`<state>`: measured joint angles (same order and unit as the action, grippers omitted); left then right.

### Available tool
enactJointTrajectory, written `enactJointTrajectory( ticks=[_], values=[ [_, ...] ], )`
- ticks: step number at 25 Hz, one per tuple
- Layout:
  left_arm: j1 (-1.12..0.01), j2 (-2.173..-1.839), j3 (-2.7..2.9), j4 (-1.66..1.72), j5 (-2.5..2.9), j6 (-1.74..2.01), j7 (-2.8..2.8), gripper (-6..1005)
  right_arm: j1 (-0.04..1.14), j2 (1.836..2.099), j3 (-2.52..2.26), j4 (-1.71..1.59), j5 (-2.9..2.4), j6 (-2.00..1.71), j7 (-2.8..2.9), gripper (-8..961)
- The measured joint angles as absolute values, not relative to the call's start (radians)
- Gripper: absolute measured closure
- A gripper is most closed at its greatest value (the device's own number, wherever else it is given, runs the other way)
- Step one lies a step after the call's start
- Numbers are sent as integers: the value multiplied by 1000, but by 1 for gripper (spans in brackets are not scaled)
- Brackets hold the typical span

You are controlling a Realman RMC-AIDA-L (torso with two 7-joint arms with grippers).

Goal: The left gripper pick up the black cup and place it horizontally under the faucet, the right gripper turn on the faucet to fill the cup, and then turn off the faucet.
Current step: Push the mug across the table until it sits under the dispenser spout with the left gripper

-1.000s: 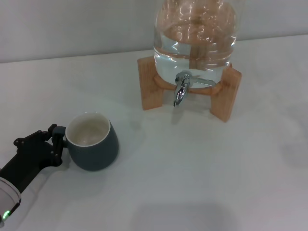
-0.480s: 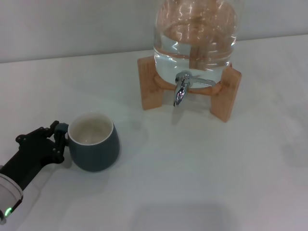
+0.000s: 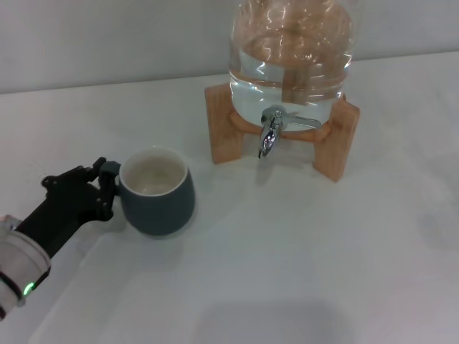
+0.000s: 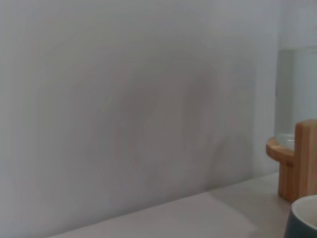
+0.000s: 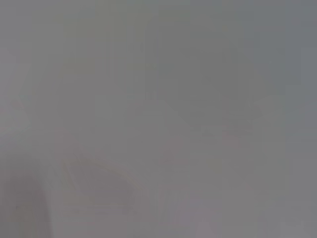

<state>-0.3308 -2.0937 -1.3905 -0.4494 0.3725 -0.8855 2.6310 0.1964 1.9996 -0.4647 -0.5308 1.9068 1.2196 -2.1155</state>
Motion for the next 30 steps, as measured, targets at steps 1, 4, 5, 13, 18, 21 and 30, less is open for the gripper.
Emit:
enactJointTrajectory(
  ticks=[1, 4, 5, 13, 18, 21, 30],
  values=[
    [-339, -2094, -1386, -447, 372, -884, 2628, 874, 196, 2000, -465, -531, 1906, 1220, -2115, 102],
    [-367, -2094, -1379, -434, 371, -883, 2622, 874, 195, 2001, -468, -530, 1906, 1224, -2116, 102],
    [-369, -2094, -1379, -434, 371, -883, 2622, 874, 195, 2001, -470, -529, 1906, 1225, -2116, 102],
    [-407, -2094, -1299, -437, 344, -882, 2600, 874, 196, 2002, -477, -520, 1905, 1229, -2122, 101],
    [-416, -2093, -1250, -447, 344, -882, 2568, 875, 196, 2002, -477, -518, 1904, 1235, -2123, 101],
    [-419, -2089, -1231, -449, 347, -882, 2525, 875, 196, 2002, -477, -517, 1902, 1236, -2123, 101],
    [-434, -2085, -1227, -458, 360, -856, 2482, 875, 196, 2002, -477, -517, 1902, 1238, -2123, 103]
  ],
)
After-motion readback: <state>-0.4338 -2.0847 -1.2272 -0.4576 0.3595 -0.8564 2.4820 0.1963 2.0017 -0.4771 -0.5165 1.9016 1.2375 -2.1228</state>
